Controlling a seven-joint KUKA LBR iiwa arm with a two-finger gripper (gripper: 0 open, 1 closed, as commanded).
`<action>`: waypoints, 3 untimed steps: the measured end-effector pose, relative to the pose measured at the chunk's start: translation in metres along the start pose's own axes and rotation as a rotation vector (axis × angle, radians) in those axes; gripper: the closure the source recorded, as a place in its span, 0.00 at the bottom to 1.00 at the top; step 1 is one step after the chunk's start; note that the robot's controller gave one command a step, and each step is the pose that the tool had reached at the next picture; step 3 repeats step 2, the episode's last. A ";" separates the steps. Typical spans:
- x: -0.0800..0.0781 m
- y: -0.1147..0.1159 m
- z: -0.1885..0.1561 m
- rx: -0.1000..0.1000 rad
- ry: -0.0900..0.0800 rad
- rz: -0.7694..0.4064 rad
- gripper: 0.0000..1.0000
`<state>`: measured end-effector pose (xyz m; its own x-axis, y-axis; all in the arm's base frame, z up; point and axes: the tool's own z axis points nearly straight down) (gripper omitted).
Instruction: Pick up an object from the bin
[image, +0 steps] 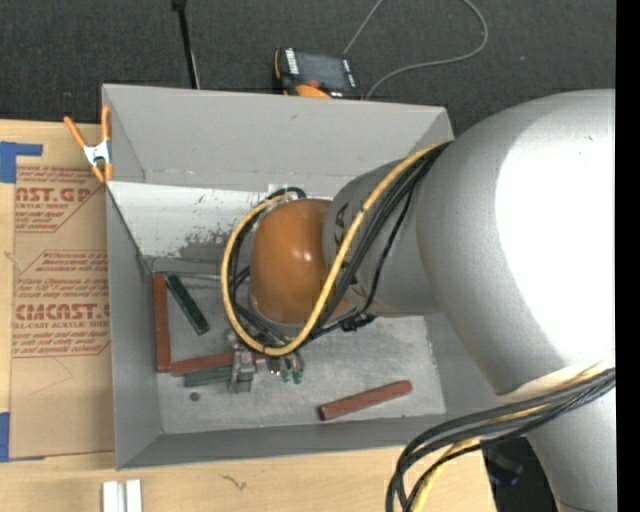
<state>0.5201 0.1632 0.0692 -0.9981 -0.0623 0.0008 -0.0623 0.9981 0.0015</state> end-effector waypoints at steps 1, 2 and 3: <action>-0.073 -0.037 -0.001 0.002 -0.004 -0.117 1.00; -0.066 -0.024 -0.133 0.001 -0.010 -0.116 1.00; -0.066 -0.024 -0.133 0.001 -0.010 -0.116 1.00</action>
Offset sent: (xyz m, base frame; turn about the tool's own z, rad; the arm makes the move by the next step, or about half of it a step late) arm 0.0727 -0.0306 0.0008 -0.1174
